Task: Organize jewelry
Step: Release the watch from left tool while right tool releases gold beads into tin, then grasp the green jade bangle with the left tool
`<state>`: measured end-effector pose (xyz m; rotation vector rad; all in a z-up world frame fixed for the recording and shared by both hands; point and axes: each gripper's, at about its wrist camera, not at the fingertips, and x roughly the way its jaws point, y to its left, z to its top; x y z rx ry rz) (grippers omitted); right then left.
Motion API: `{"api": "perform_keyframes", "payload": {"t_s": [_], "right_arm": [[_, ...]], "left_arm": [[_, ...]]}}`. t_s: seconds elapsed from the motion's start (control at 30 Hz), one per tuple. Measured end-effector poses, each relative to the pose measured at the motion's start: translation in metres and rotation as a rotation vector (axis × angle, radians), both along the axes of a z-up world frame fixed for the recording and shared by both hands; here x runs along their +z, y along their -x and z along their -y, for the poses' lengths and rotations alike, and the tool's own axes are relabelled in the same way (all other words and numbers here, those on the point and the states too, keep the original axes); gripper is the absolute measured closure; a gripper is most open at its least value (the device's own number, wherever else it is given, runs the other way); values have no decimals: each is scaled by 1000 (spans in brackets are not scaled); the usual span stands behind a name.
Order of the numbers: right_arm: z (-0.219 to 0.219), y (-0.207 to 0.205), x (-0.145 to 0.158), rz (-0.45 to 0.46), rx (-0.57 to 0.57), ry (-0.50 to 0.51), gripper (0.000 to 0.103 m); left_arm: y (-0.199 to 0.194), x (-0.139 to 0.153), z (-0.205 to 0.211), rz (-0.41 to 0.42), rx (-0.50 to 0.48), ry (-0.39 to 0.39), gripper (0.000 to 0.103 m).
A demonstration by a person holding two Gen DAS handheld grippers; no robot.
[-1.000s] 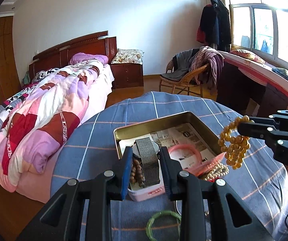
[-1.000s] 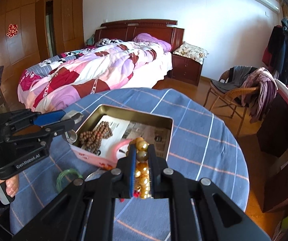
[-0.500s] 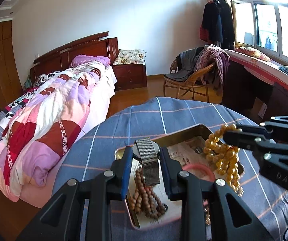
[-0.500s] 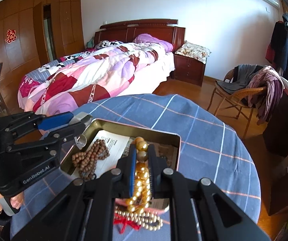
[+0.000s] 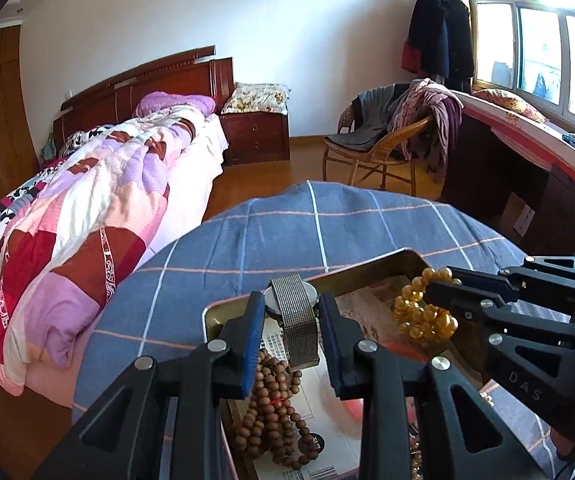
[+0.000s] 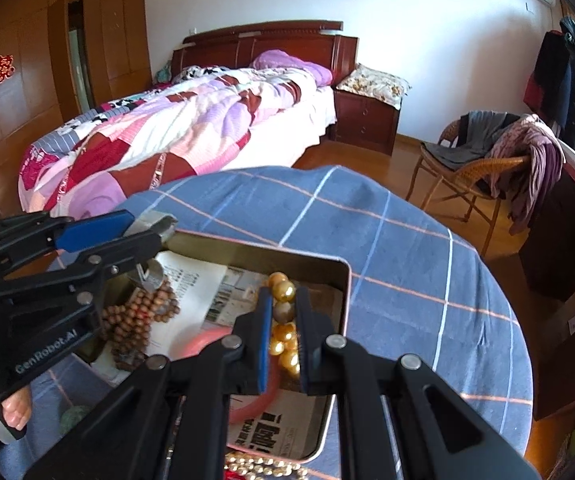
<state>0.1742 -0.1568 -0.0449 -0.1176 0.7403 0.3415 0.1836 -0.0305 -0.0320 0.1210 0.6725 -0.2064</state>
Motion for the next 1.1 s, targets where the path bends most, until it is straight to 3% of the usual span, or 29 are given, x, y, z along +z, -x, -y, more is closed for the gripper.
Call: {"api": "perform_keyframes", "payload": {"t_s": [0.23, 0.3, 0.37, 0.43, 0.63, 1.1], "right_arm": [[3, 0, -11, -14, -16, 23, 88], [5, 0, -14, -23, -22, 24, 78], [9, 1, -16, -28, -33, 21, 66], [12, 4, -14, -22, -41, 10, 53], [17, 15, -12, -8, -54, 9, 42], [34, 61, -14, -1, -85, -24, 34]], "left_arm": [[-2, -7, -1, -10, -3, -1, 74], [-1, -6, 0, -2, 0, -23, 67], [1, -4, 0, 16, 12, -43, 43], [3, -3, -3, 39, 27, -53, 33], [7, -10, -19, 14, 58, -56, 33], [59, -18, -63, 4, 179, -40, 33]]}}
